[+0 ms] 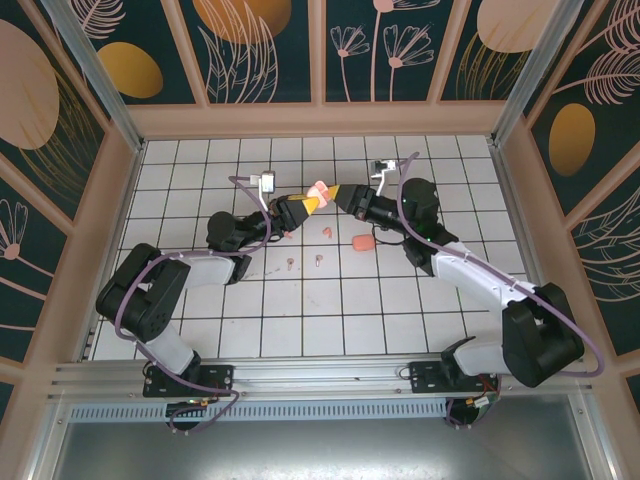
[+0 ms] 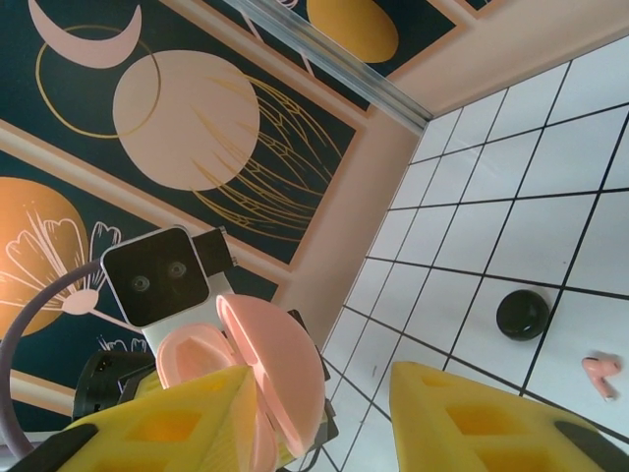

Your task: Insert the wireless bluetooth earbuds into the charging case

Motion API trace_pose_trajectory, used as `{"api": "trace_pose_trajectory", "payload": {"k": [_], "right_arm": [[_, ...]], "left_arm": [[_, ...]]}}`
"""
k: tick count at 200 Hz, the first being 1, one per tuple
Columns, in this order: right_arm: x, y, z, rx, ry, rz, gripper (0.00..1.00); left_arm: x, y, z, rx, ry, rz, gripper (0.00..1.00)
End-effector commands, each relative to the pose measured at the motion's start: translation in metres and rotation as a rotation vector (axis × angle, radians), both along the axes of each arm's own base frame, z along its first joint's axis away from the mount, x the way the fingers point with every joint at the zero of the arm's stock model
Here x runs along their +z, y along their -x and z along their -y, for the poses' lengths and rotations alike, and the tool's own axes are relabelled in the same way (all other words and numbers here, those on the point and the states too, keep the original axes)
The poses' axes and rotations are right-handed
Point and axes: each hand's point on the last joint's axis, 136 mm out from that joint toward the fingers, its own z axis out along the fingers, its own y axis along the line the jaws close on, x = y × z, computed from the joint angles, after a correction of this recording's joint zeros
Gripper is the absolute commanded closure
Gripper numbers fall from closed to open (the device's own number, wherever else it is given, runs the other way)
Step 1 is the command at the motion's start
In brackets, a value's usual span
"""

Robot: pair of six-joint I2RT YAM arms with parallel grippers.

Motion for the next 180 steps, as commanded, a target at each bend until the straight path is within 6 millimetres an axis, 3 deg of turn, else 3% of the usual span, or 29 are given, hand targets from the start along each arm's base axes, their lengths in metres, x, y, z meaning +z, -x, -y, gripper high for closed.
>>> {"api": "trace_pose_trajectory", "payload": {"k": [1, 48, 166, 180], "right_arm": [[0.024, 0.002, -0.009, 0.032, -0.036, 0.070, 0.60], [0.018, 0.005, -0.013, 0.041, -0.027, 0.060, 0.64], [0.023, 0.003, -0.012, 0.036, -0.020, 0.076, 0.91], [0.027, 0.003, -0.013, 0.041, -0.016, 0.087, 0.96]], "left_arm": [[0.012, 0.003, 0.000, -0.002, 0.039, 0.050, 1.00], [0.015, 0.001, 0.002, -0.001, 0.043, 0.054, 1.00], [0.012, -0.002, 0.006, -0.008, 0.043, 0.044, 1.00], [0.010, -0.002, 0.008, -0.006, 0.038, 0.036, 0.89]]}}
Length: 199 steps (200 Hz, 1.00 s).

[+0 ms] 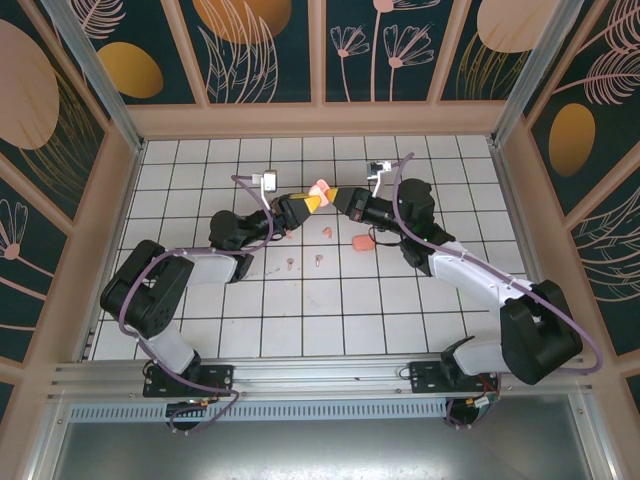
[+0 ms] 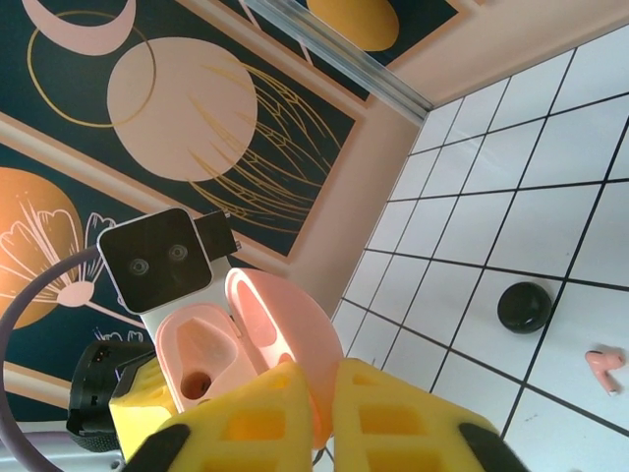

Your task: Insert the wireless bluetooth earbuds into the charging case

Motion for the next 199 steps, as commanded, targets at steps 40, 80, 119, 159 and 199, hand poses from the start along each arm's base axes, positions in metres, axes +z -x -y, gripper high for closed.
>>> {"api": "trace_pose_trajectory", "payload": {"k": [40, 80, 119, 159, 199], "right_arm": [[0.038, -0.006, -0.003, 0.012, 0.014, 0.104, 1.00], [0.040, -0.020, 0.020, -0.047, 0.120, 0.106, 1.00], [0.031, -0.024, 0.038, -0.062, 0.278, 0.112, 1.00], [0.006, -0.025, 0.045, -0.028, 0.454, 0.139, 1.00], [-0.010, -0.021, 0.052, 0.016, 0.597, 0.205, 1.00]], "left_arm": [[0.000, -0.006, 0.001, 0.055, 0.007, 0.000, 0.45], [-0.002, -0.011, -0.005, 0.124, -0.075, 0.023, 0.35], [-0.005, -0.015, -0.010, 0.160, -0.325, 0.125, 0.29], [-0.012, -0.016, -0.009, 0.101, -0.594, 0.242, 0.26], [-0.015, -0.009, -0.006, -0.051, -0.741, 0.287, 0.26]]}}
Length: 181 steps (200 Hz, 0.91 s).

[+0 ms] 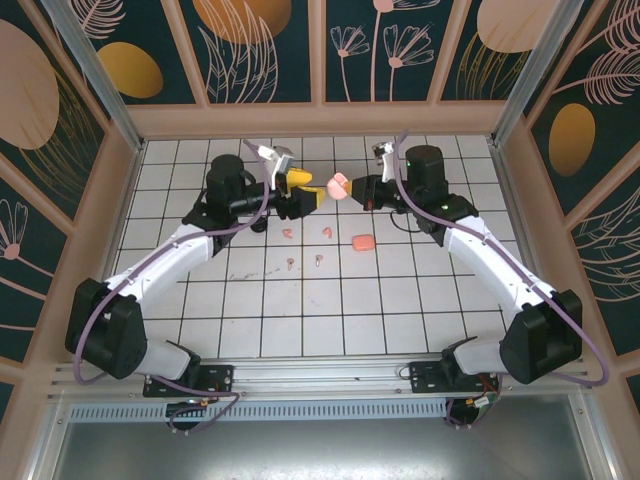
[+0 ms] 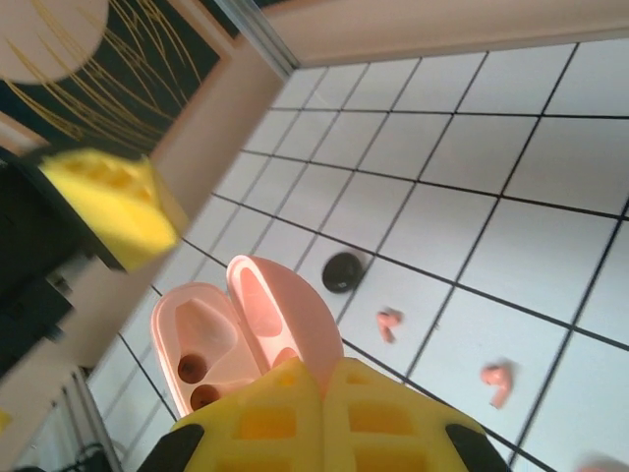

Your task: Insert the wireless bluetooth earbuds into the charging case

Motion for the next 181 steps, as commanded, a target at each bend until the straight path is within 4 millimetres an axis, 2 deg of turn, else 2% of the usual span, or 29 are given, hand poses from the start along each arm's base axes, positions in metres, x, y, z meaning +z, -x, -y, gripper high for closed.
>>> {"api": "trace_pose_trajectory", "payload": {"k": [1, 61, 105, 181], "right_arm": [[-0.005, 0.002, 0.009, 0.039, 0.132, 0.069, 1.00], [-0.013, 0.011, 0.009, 0.119, 0.206, 0.099, 1.00], [-0.011, 0.015, -0.007, 0.177, 0.188, 0.098, 1.00], [-0.019, 0.018, -0.035, 0.228, 0.188, 0.083, 1.00]], "left_arm": [[-0.036, 0.017, -0.002, -0.128, -0.189, -0.045, 0.26], [-0.043, 0.025, 0.004, -0.279, -0.251, -0.109, 0.30], [-0.049, 0.030, 0.012, -0.367, -0.218, -0.165, 0.34], [-0.052, 0.027, 0.017, -0.406, -0.199, -0.175, 0.37]]}}
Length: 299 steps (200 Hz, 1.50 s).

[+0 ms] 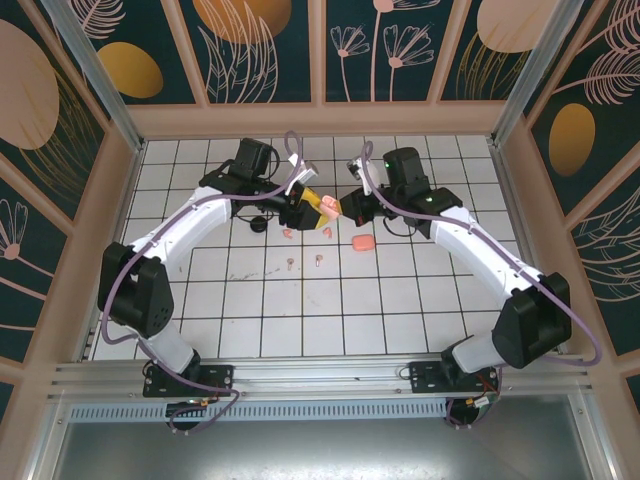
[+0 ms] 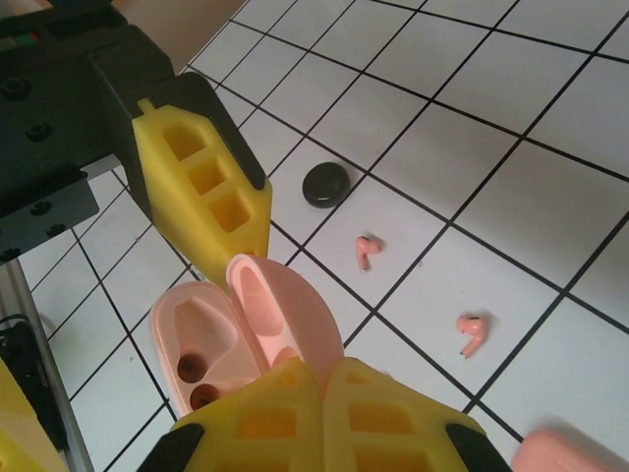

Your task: Insert the wireless bluetooth earbuds into the charging case

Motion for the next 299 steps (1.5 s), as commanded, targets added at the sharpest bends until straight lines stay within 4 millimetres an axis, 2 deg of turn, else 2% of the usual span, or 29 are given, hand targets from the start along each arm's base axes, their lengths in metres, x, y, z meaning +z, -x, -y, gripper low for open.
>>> {"api": "trace_pose_trajectory", "payload": {"k": [1, 56, 59, 65, 117, 164, 229, 249, 253, 271, 299], "right_arm": [[0.017, -0.001, -0.010, 0.030, -0.028, 0.035, 1.00], [0.021, -0.001, -0.012, 0.031, -0.037, 0.039, 1.00], [0.021, -0.001, -0.012, 0.030, -0.036, 0.037, 1.00], [0.021, -0.001, -0.012, 0.029, -0.037, 0.037, 1.00], [0.024, -0.001, -0.014, 0.032, -0.043, 0.039, 1.00], [0.026, -0.001, -0.015, 0.034, -0.043, 0.040, 1.00], [0.035, -0.008, -0.017, 0.006, -0.048, 0.056, 1.00], [0.044, -0.015, -0.012, -0.049, -0.046, 0.073, 0.81], [0.046, -0.016, -0.010, -0.061, -0.047, 0.077, 0.77], [0.057, -0.019, -0.001, -0.123, -0.049, 0.093, 0.59], [0.075, -0.012, 0.012, -0.195, -0.080, 0.092, 0.44]], "left_arm": [[0.007, 0.002, 0.001, -0.042, 0.030, 0.011, 0.38], [0.009, 0.005, 0.001, -0.060, 0.042, 0.016, 0.47], [0.000, 0.002, 0.003, -0.061, 0.032, -0.005, 0.47], [-0.001, 0.002, 0.003, -0.062, 0.032, -0.006, 0.49], [0.004, 0.001, 0.006, -0.078, 0.053, -0.007, 0.64], [0.006, 0.002, 0.007, -0.093, 0.073, -0.010, 0.71], [0.011, 0.003, 0.009, -0.101, 0.114, -0.006, 0.94], [0.010, -0.002, 0.009, -0.069, 0.144, 0.003, 1.00], [0.021, 0.000, 0.008, -0.060, 0.162, 0.031, 1.00], [0.029, -0.008, 0.003, 0.003, 0.197, 0.066, 1.00], [0.044, -0.023, -0.014, 0.134, 0.237, 0.119, 1.00]]}}
